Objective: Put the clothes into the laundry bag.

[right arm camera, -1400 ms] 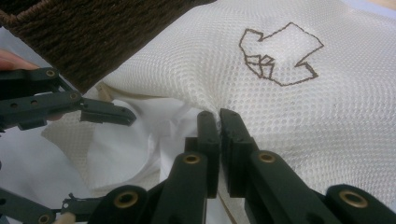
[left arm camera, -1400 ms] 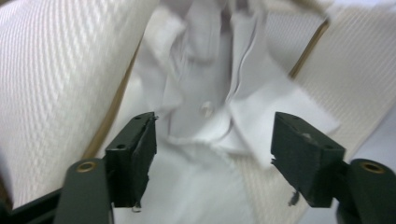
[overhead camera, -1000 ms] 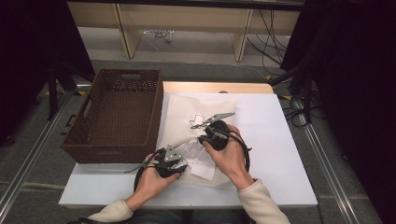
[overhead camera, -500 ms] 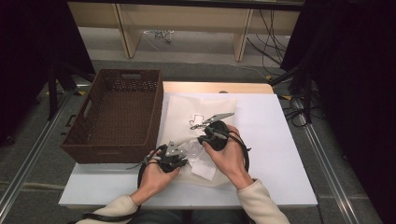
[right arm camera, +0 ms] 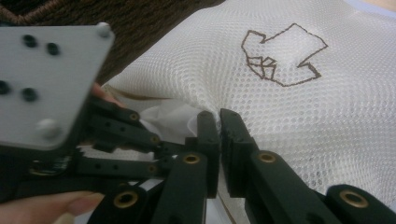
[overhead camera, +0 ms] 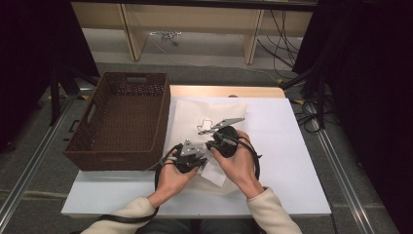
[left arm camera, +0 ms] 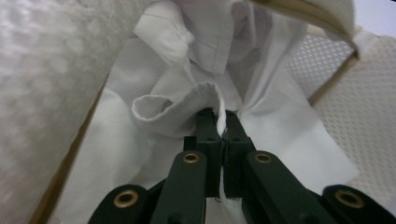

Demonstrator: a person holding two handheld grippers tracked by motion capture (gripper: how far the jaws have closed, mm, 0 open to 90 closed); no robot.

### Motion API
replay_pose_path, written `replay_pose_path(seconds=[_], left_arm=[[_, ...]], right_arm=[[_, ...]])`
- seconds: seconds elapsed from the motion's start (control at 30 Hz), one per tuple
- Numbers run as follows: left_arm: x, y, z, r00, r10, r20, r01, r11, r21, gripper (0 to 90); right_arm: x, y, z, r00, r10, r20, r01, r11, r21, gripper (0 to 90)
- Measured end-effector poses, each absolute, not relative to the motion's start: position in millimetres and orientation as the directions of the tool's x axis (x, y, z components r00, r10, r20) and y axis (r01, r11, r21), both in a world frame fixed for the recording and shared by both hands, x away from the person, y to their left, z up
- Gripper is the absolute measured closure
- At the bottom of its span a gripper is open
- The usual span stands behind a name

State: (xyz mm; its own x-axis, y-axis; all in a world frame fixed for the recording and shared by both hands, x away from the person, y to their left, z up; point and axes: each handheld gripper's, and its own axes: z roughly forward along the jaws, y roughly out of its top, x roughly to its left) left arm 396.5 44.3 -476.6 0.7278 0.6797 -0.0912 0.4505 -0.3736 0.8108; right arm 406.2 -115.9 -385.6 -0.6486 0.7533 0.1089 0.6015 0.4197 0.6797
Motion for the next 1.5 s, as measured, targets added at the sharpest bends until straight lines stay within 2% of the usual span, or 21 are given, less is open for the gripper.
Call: replay_pose_path(seconds=[0.07, 0.1, 0.27, 0.4, 0.43, 0.47, 0.6, 0.73, 0.8, 1.07, 1.17, 1.43, 1.47, 1.5], left_arm=[[400.8, 41.7, -480.5, 0.725, 0.683, -0.087, 0.454, -0.379, 0.806, 88.3], [402.9, 40.8, -483.4, 0.725, 0.684, -0.085, 0.452, -0.378, 0.808, 88.1], [402.7, 41.4, -487.7, 0.729, 0.680, -0.079, 0.443, -0.382, 0.811, 83.9], [399.4, 44.3, -486.6, 0.739, 0.668, -0.086, 0.446, -0.389, 0.806, 70.2], [397.1, 45.8, -485.4, 0.734, 0.674, -0.085, 0.443, -0.380, 0.812, 70.2], [393.0, 48.3, -482.0, 0.729, 0.680, -0.083, 0.441, -0.373, 0.816, 59.0], [381.8, 57.1, -475.2, 0.721, 0.687, -0.088, 0.437, -0.353, 0.827, 44.1], [367.7, 60.7, -469.4, 0.737, 0.670, -0.089, 0.428, -0.360, 0.829, 34.8], [361.3, 59.3, -467.0, 0.753, 0.655, -0.069, 0.407, -0.381, 0.830, 33.4], [362.2, 45.7, -487.4, 0.769, 0.639, -0.019, 0.420, -0.482, 0.769, 33.4], [365.4, 44.1, -490.8, 0.766, 0.643, -0.027, 0.433, -0.483, 0.761, 40.4], [372.4, 31.4, -493.2, 0.783, 0.622, 0.028, 0.405, -0.542, 0.736, 57.1], [372.0, 27.4, -495.5, 0.768, 0.641, -0.008, 0.420, -0.494, 0.761, 59.7], [372.0, 27.4, -495.5, 0.768, 0.641, -0.008, 0.420, -0.494, 0.761, 61.6]], right_arm=[[405.6, -116.6, -385.3, -0.641, 0.761, 0.099, 0.605, 0.422, 0.675, 88.3], [408.5, -118.5, -386.4, -0.664, 0.744, 0.076, 0.575, 0.443, 0.687, 88.3], [409.9, -120.3, -386.7, -0.660, 0.746, 0.084, 0.578, 0.433, 0.692, 88.3], [410.1, -120.5, -386.8, -0.665, 0.743, 0.077, 0.575, 0.444, 0.688, 88.3], [409.9, -120.5, -386.7, -0.664, 0.744, 0.076, 0.575, 0.443, 0.687, 88.3], [409.9, -120.4, -386.5, -0.665, 0.743, 0.075, 0.575, 0.444, 0.687, 88.2], [409.6, -120.5, -385.6, -0.660, 0.747, 0.077, 0.582, 0.444, 0.681, 88.2], [407.5, -119.3, -385.0, -0.634, 0.767, 0.100, 0.607, 0.413, 0.678, 88.2], [407.4, -119.4, -384.7, -0.630, 0.770, 0.099, 0.610, 0.412, 0.677, 88.2], [405.9, -117.6, -385.2, -0.626, 0.771, 0.113, 0.622, 0.406, 0.670, 88.1], [407.1, -119.5, -384.5, -0.634, 0.766, 0.109, 0.618, 0.416, 0.667, 88.1], [407.3, -118.3, -386.2, -0.640, 0.762, 0.101, 0.610, 0.424, 0.669, 88.1], [407.2, -118.4, -385.9, -0.639, 0.763, 0.101, 0.612, 0.425, 0.667, 88.1], [407.2, -118.4, -385.9, -0.639, 0.763, 0.101, 0.612, 0.425, 0.667, 88.1]])
